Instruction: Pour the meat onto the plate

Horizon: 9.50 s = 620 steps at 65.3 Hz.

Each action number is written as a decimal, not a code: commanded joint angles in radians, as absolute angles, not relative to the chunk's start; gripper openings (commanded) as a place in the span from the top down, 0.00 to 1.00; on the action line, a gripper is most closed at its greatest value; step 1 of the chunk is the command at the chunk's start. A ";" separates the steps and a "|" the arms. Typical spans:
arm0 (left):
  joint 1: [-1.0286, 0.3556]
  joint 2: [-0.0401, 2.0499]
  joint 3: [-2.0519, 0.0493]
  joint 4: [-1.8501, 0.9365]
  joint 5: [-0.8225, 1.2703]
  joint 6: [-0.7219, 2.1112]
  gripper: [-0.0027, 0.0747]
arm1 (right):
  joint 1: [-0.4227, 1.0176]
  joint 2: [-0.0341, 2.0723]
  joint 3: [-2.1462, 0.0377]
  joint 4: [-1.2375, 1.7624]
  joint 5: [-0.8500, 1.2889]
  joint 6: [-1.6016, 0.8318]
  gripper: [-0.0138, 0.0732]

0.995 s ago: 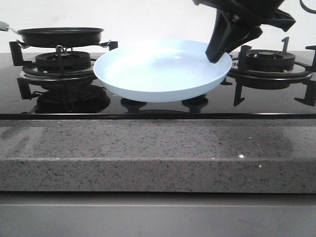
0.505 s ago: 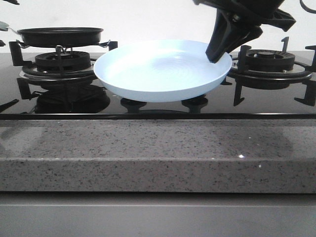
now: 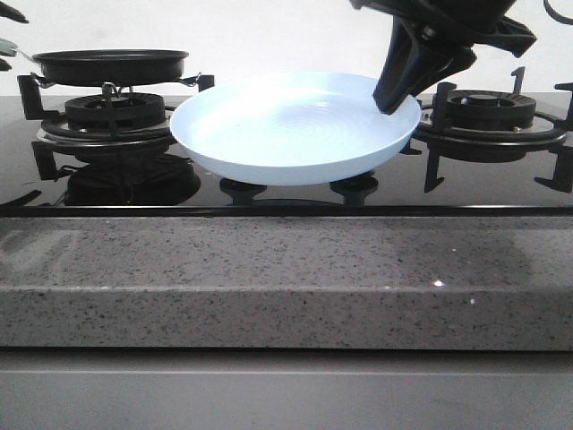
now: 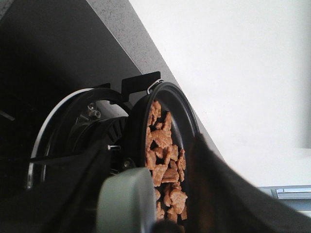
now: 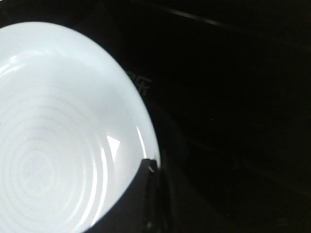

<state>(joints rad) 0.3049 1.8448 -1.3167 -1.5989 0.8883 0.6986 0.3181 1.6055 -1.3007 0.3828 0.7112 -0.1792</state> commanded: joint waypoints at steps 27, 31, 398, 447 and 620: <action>0.301 1.797 -1.349 -1.657 0.920 0.704 0.97 | 0.318 1.565 -1.324 0.408 0.662 -0.188 0.97; 0.301 1.795 -1.349 -1.664 0.927 0.704 0.99 | 0.318 1.565 -1.324 0.408 0.662 -0.188 0.97; 0.329 1.815 -1.348 -1.682 1.009 0.826 0.31 | 0.318 1.565 -1.324 0.408 0.666 -0.188 0.97; 0.473 1.522 -1.367 -1.270 1.041 0.717 0.31 | 0.318 1.565 -1.324 0.408 0.666 -0.188 0.97; 0.025 0.552 -0.747 -0.405 0.785 0.327 0.33 | 0.196 2.067 -2.010 0.414 0.870 -0.191 0.94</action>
